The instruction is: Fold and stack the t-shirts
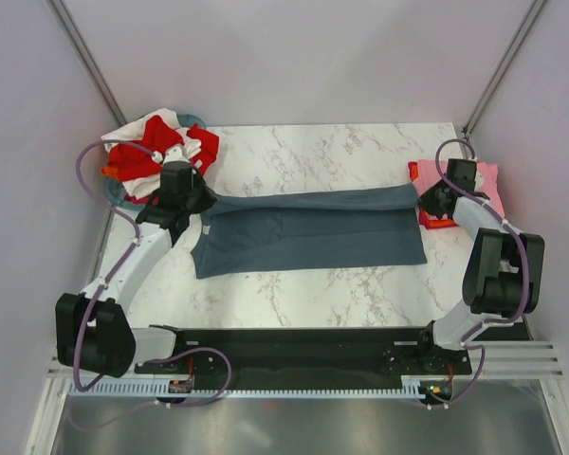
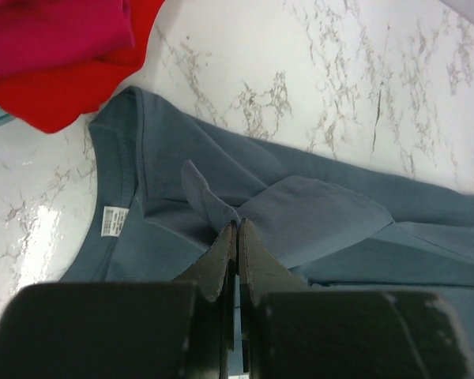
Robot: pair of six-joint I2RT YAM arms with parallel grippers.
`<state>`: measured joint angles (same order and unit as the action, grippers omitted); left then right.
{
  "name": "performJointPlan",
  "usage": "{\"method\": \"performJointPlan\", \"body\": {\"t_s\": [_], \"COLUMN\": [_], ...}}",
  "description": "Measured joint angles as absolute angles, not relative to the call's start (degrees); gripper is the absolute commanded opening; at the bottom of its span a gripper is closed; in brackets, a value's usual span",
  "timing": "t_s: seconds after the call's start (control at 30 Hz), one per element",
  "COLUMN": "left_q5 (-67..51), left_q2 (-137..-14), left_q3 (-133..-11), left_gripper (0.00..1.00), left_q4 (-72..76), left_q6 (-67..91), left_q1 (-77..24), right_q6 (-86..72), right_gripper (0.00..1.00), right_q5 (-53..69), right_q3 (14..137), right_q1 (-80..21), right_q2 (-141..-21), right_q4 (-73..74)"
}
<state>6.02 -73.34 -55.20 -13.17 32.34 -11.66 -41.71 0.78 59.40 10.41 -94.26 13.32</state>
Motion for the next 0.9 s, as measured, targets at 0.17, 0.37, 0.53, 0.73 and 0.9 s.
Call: {"method": "performJointPlan", "body": {"t_s": [0.17, 0.37, 0.53, 0.73, 0.9], "left_q5": [6.0, 7.4, 8.1, 8.1, 8.3], "left_q2": [-73.1, -72.6, -71.2, -70.7, -68.4], "left_q3": [-51.8, -48.6, -45.9, -43.7, -40.7], "left_gripper": [0.02, 0.02, 0.02, 0.02, 0.02], "left_q4": [-12.8, -11.9, -11.3, -9.9, -9.1], "left_q6": [32.4, 32.7, 33.1, 33.9, 34.6], "left_q1": [-11.7, -11.7, -11.7, -11.7, -11.7], "right_q6": [-41.7, -41.7, -41.7, -41.8, -41.8], "right_gripper": [0.00, 0.00, 0.00, 0.00, 0.00], "right_q5": [0.2, 0.1, 0.1, -0.3, -1.3], "right_q3": [56.0, 52.2, 49.6, 48.0, 46.2], "right_q1": [10.4, 10.4, 10.4, 10.4, 10.4], "right_q2": [-93.1, -92.8, -92.4, -91.6, -89.3], "right_q4": [11.8, 10.1, 8.7, 7.5, 6.8]}}
